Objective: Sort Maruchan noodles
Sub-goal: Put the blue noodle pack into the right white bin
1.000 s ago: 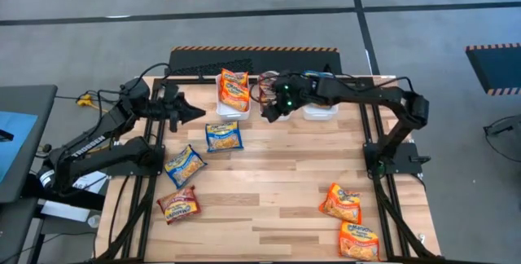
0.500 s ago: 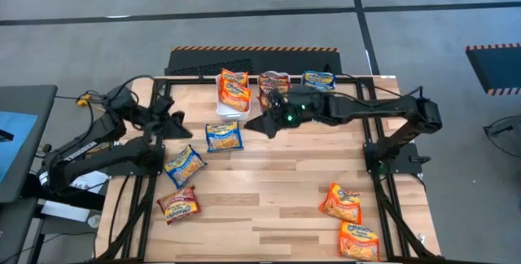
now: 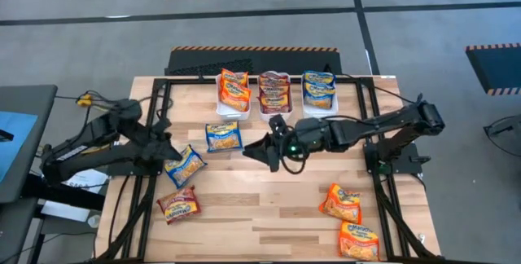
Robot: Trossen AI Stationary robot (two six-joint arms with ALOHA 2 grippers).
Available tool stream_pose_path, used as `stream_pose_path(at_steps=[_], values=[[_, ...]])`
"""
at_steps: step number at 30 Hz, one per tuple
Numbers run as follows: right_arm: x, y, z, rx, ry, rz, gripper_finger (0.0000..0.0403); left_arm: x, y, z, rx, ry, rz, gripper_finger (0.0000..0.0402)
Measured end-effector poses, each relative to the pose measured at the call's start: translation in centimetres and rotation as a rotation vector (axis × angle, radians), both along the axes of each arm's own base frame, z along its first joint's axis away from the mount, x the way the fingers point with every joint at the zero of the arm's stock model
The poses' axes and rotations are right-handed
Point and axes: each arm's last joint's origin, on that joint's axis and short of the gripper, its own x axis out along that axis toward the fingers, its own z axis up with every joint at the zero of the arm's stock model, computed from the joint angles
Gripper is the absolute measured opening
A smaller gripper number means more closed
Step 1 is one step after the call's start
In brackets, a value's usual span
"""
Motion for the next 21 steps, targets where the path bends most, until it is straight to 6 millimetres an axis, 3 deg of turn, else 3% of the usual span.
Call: stream_pose_path(at_steps=[4,11,16,21], values=[[-0.1,0.4,-0.1,-0.007,0.012,0.008,0.0180,-0.6,0.2,-1.8,0.097,0.179,0.112,0.0022],[-0.1,0.0,-0.7,-0.091,0.065,0.025,0.0180,-0.6,0.5,-2.0,0.203,0.205,0.191,0.0031],[-0.2,-0.4,-1.4,-0.085,0.140,0.111,0.0180,-0.1,0.9,-3.4,0.203,0.290,0.248,0.0063],[-0.4,-1.0,-2.3,-0.083,0.233,0.162,0.0180,0.7,1.4,-6.3,0.159,0.436,0.287,0.0110]])
